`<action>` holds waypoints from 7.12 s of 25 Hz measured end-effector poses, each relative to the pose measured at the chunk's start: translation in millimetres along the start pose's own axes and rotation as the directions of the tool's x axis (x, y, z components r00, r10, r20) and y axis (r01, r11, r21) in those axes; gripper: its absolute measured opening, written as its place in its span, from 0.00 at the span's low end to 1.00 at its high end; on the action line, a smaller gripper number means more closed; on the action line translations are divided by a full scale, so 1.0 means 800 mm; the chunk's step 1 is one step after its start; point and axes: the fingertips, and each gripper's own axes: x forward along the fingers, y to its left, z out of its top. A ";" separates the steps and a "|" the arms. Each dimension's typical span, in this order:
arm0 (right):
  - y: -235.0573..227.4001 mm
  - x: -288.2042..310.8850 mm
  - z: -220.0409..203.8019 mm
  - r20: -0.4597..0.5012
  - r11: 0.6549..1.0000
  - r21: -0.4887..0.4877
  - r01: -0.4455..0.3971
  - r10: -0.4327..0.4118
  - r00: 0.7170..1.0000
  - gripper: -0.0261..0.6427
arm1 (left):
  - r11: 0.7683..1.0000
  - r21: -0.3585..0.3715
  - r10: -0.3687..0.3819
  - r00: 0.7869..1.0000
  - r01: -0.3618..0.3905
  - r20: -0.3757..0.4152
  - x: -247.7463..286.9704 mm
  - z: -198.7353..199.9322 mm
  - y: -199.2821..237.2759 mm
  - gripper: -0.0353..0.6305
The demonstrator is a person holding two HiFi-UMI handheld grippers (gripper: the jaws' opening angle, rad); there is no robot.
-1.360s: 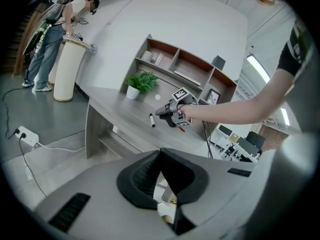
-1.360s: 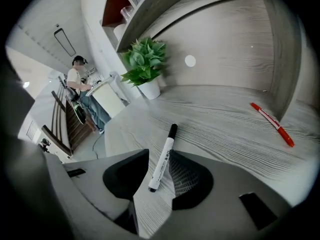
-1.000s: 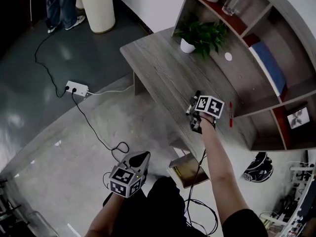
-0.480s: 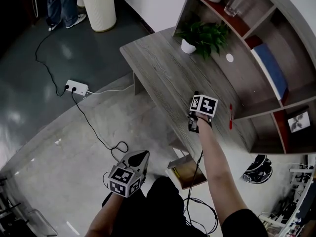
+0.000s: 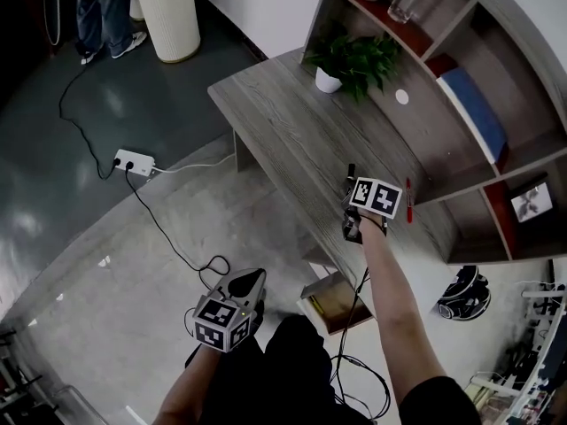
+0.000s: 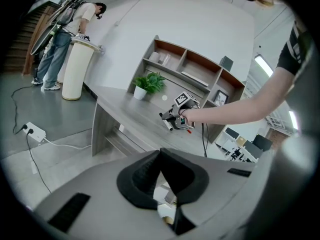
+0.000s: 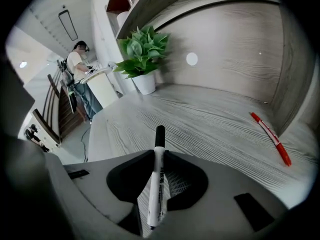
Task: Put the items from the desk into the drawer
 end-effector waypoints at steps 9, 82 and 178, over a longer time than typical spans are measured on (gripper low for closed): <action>-0.008 -0.067 -0.007 0.069 0.998 0.042 -0.042 0.039 0.997 0.16 | 0.993 0.060 -0.103 0.994 0.105 -0.024 0.015 0.000 -0.040 0.09; -0.082 -0.214 -0.405 -0.100 0.994 0.026 0.105 -0.102 0.990 0.28 | 0.946 0.166 -0.243 0.947 0.279 -0.210 0.051 -0.058 -0.123 0.09; -0.185 -0.150 -0.055 0.124 0.980 -0.178 0.092 -0.070 0.990 0.13 | 0.994 -0.004 -0.110 0.984 0.111 -0.141 0.036 -0.058 -0.083 0.09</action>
